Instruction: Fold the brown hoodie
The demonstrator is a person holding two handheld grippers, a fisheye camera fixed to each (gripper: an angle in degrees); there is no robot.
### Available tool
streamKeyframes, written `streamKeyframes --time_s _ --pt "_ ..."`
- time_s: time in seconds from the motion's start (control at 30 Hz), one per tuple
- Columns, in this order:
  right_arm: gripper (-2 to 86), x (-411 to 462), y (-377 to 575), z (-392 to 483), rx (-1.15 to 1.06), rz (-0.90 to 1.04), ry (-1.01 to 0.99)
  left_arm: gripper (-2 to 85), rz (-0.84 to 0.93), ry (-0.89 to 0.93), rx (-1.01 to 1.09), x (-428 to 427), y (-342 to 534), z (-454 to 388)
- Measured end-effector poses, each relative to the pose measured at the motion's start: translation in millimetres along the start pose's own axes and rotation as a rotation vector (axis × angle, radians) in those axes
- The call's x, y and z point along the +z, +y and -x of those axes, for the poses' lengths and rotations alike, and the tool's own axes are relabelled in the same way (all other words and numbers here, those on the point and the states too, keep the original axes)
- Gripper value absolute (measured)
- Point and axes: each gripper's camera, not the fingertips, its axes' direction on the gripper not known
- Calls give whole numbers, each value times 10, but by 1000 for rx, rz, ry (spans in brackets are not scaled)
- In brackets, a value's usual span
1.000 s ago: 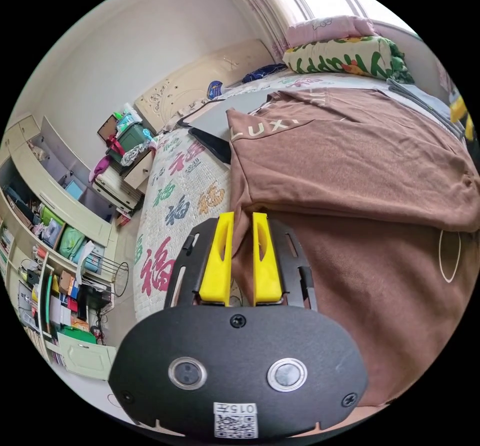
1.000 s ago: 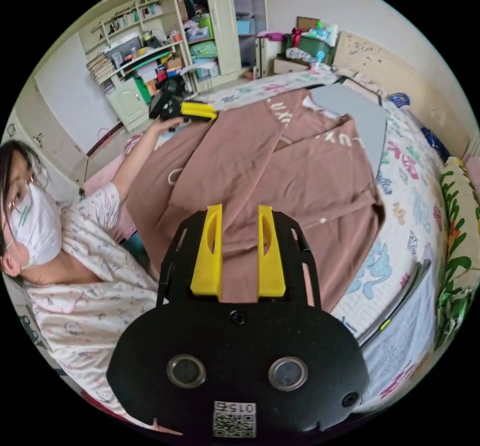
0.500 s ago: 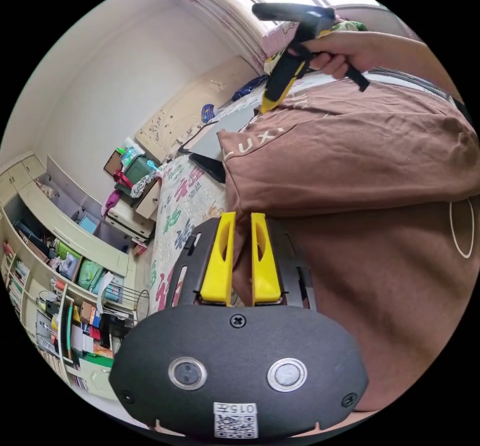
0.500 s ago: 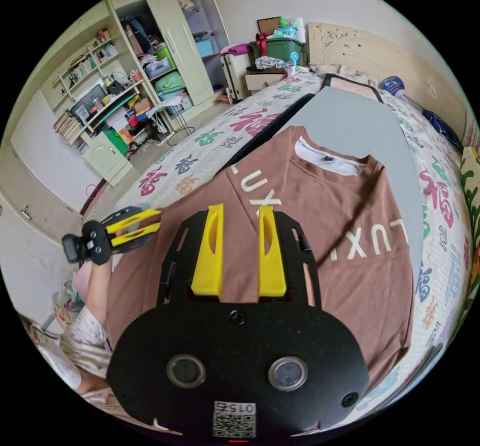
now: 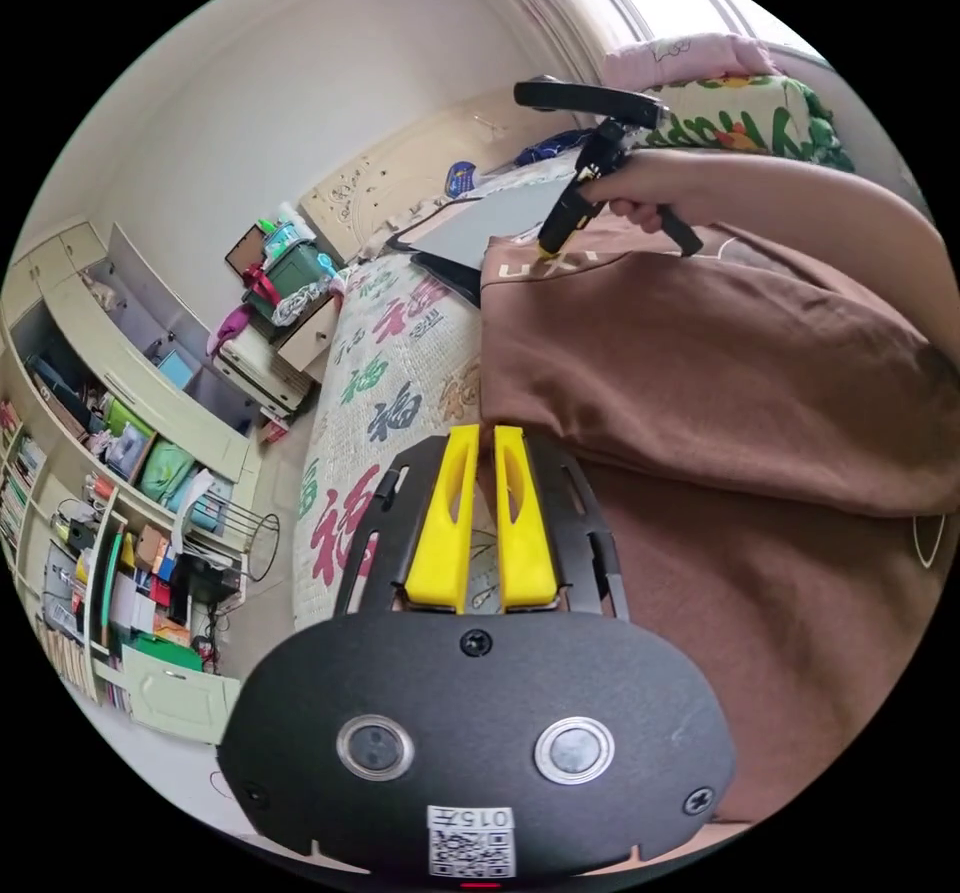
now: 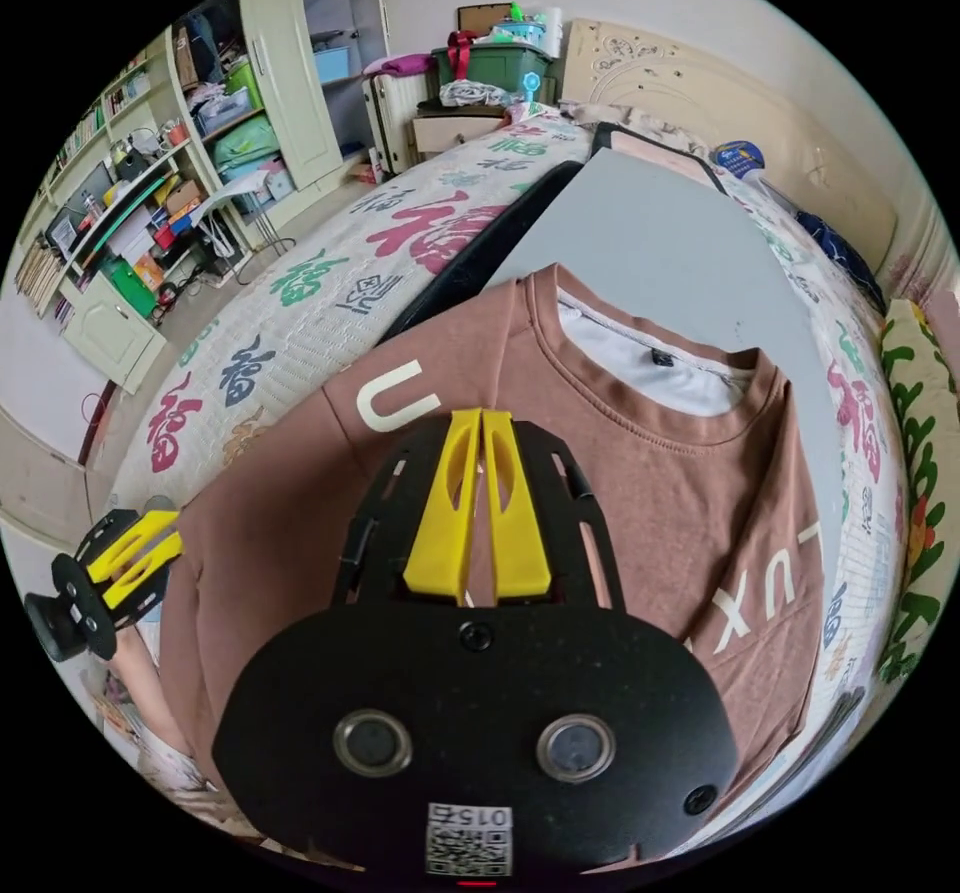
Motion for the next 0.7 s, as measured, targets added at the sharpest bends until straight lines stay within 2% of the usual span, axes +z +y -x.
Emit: streamKeyframes --time_s 0.2,0.3,0.37,0.47,0.57,0.7 --pt "54 -515 652 -277 -122 6 -187 18 58 -13 1 -49 -240 -214" --pt "66 -1173 1608 -328 -298 -16 -333 18 59 0 -12 -123 -329 -276" --pt "77 -1693 2618 -302 -471 16 -390 18 63 1 -16 -181 -401 -343" --pt "94 -2108 3937 -306 -605 77 -347 18 61 -5 -18 -272 -477 -437" --pt "99 -2383 5046 -356 -670 51 -326 18 56 -15 -18 -373 -543 -533" --pt "107 -2482 5916 -284 -722 10 -294 19 55 -39 -10 -490 -622 -666"
